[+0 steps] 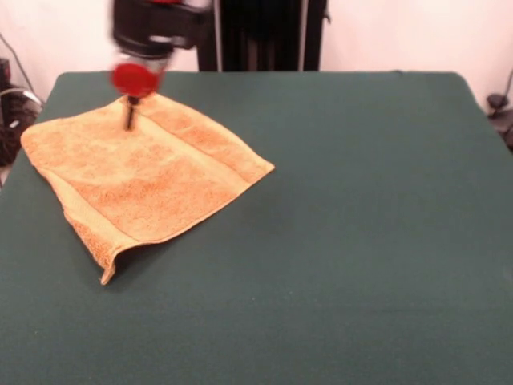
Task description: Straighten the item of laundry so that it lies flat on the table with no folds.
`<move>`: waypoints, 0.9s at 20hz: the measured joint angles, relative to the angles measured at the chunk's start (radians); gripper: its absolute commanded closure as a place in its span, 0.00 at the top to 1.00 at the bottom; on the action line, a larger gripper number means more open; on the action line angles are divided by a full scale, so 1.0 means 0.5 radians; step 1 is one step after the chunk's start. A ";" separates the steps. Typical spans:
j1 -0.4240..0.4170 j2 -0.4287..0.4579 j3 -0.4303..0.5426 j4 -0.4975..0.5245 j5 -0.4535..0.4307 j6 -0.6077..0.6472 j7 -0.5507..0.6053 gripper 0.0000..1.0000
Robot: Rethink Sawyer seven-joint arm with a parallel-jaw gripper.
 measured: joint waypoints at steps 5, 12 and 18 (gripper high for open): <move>-0.075 0.010 -0.027 -0.148 -0.171 -0.023 0.000 1.00; -0.136 -0.002 0.115 -0.147 -0.105 -0.035 0.000 1.00; -0.129 -0.005 0.200 -0.118 0.086 -0.035 0.000 1.00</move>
